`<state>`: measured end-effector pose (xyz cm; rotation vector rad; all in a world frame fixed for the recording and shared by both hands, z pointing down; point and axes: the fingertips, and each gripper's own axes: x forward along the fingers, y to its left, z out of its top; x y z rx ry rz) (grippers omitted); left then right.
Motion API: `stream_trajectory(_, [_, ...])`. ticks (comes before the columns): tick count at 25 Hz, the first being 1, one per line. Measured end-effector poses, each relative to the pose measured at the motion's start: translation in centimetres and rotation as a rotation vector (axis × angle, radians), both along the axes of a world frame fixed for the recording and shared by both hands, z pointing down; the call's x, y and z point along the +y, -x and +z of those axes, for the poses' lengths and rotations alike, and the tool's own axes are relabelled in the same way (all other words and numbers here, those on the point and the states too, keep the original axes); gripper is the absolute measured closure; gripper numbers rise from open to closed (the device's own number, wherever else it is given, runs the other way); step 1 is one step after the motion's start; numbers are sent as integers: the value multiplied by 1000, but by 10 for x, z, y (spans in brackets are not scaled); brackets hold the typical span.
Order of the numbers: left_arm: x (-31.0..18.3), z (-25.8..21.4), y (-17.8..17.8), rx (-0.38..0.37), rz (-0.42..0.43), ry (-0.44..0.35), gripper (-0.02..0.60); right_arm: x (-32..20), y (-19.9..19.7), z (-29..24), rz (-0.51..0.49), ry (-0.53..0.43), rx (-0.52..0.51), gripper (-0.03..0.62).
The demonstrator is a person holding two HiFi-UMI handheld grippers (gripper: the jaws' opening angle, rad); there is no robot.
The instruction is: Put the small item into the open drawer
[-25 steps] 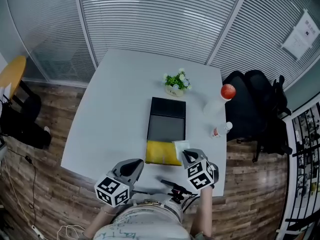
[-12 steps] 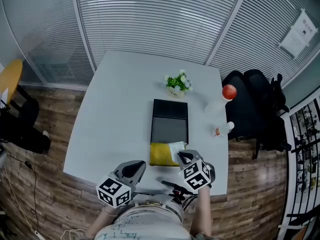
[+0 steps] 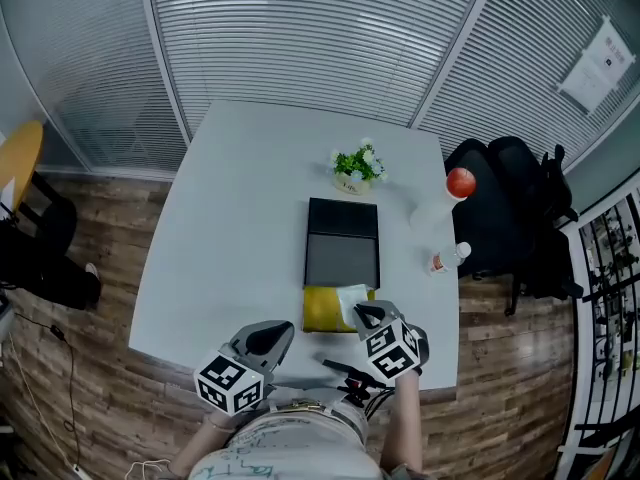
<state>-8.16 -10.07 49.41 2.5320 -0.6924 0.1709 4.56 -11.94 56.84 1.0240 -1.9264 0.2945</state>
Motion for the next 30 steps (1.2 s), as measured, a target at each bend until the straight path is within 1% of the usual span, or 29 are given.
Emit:
stream_trajectory(4, [-1, 0, 0, -3, 2, 0, 584, -1, 1, 12, -5, 14, -13, 585])
stream_trajectory(15, [2, 3, -3, -8, 0, 5, 584, -1, -3, 59, 18, 108, -36, 585])
stream_trajectory(20, [0, 3, 0, -9, -19, 8, 584, -3, -4, 83, 27, 158, -39, 585])
stream_trajectory(24, [1, 5, 2, -14, -27, 14, 584, -6, 0, 98, 23, 187, -65, 585])
stream_trajectory(30, [2, 7, 4, -13, -41, 23, 584, -12, 5, 120, 7, 227, -59, 585])
